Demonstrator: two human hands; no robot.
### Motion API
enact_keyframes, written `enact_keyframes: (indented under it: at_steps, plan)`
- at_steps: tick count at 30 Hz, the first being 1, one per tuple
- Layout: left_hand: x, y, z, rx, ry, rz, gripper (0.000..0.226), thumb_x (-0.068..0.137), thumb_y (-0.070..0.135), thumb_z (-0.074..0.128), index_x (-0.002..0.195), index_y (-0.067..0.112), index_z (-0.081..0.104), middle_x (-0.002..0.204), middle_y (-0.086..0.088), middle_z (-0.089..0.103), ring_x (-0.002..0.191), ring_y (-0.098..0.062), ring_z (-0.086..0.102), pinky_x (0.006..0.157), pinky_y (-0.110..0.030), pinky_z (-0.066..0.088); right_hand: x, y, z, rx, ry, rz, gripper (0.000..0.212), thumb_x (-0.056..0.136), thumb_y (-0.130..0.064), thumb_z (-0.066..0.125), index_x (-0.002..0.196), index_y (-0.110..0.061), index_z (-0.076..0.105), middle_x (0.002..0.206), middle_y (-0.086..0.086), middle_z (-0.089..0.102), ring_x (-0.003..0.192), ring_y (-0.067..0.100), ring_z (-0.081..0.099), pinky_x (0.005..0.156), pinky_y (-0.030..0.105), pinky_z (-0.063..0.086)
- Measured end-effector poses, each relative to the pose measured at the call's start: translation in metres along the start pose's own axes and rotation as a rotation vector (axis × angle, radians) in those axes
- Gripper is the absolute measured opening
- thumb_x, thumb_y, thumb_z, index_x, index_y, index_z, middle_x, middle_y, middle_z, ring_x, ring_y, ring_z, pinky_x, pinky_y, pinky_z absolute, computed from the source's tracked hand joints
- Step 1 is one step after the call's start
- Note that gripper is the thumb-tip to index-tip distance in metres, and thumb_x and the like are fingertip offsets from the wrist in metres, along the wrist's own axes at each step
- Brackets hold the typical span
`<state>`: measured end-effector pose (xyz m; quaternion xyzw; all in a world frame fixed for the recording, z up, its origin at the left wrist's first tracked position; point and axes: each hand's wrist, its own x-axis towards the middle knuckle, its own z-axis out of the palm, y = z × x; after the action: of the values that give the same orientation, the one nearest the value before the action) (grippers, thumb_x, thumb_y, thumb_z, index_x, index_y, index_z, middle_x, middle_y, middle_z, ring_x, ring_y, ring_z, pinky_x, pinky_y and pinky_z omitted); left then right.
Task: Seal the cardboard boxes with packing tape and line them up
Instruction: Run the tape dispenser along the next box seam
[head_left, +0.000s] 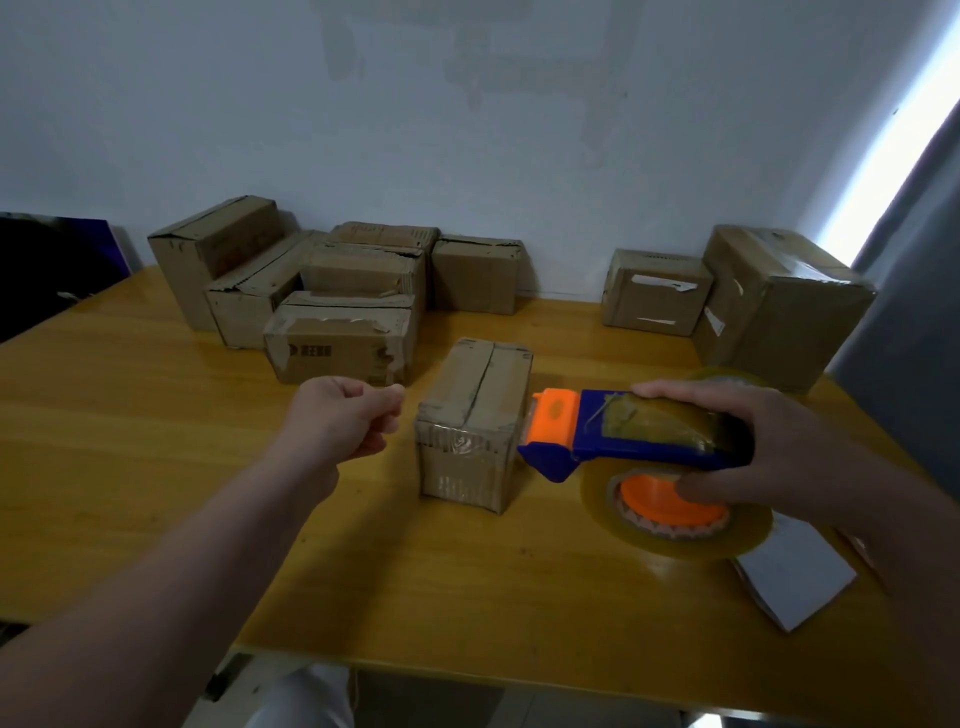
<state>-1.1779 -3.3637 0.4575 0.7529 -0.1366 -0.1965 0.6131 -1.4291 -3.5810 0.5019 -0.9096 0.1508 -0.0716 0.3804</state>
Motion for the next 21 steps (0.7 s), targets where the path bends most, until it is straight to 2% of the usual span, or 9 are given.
enact_keyframes:
  at_steps: [2, 7, 13, 17, 21]
  plan:
    - [0.001, -0.002, 0.0, 0.003, 0.004, -0.009, 0.022, 0.088, 0.018, 0.066, 0.07, 0.005, 0.065, 0.056, -0.003, 0.06, 0.052, -0.013, 0.051, 0.055, -0.025, 0.049, 0.001, 0.001, 0.002, 0.008, -0.004, 0.008, 0.078, 0.067, -0.017, 0.085, 0.112, -0.069, 0.049, 0.113, -0.025, 0.052, 0.092, 0.002, 0.06, 0.074, 0.035, 0.059]
    - [0.003, -0.01, 0.003, 0.001, -0.018, -0.03, 0.021, 0.09, 0.018, 0.064, 0.073, 0.005, 0.064, 0.06, -0.005, 0.059, 0.055, -0.014, 0.05, 0.057, -0.025, 0.047, 0.005, 0.008, 0.006, 0.007, -0.003, 0.025, 0.079, 0.067, -0.015, 0.085, 0.116, -0.067, 0.05, 0.112, -0.02, 0.057, 0.089, 0.009, 0.064, 0.073, 0.037, 0.058]
    - [-0.001, -0.02, 0.008, -0.067, -0.111, -0.142, 0.022, 0.09, 0.018, 0.062, 0.074, 0.004, 0.061, 0.054, 0.0, 0.057, 0.055, -0.015, 0.048, 0.053, -0.024, 0.046, 0.005, 0.014, 0.029, 0.15, -0.008, 0.062, 0.077, 0.069, -0.001, 0.081, 0.119, -0.054, 0.053, 0.115, -0.018, 0.058, 0.089, 0.002, 0.064, 0.073, 0.023, 0.056]
    - [-0.003, -0.02, 0.009, -0.035, -0.119, -0.126, 0.02, 0.091, 0.021, 0.061, 0.081, 0.004, 0.061, 0.061, -0.004, 0.058, 0.058, -0.017, 0.049, 0.052, -0.024, 0.048, 0.005, 0.019, 0.04, 0.199, 0.028, 0.063, 0.079, 0.067, -0.001, 0.082, 0.116, -0.058, 0.057, 0.119, -0.02, 0.058, 0.093, 0.003, 0.064, 0.075, 0.025, 0.056]
    - [-0.003, -0.021, 0.012, 0.049, -0.111, -0.109, 0.025, 0.096, 0.025, 0.055, 0.078, 0.007, 0.059, 0.061, -0.006, 0.053, 0.058, -0.018, 0.05, 0.061, -0.031, 0.05, 0.003, 0.02, 0.043, 0.19, 0.043, 0.068, 0.081, 0.066, -0.003, 0.083, 0.114, -0.062, 0.056, 0.118, -0.021, 0.058, 0.093, 0.004, 0.064, 0.074, 0.028, 0.056]
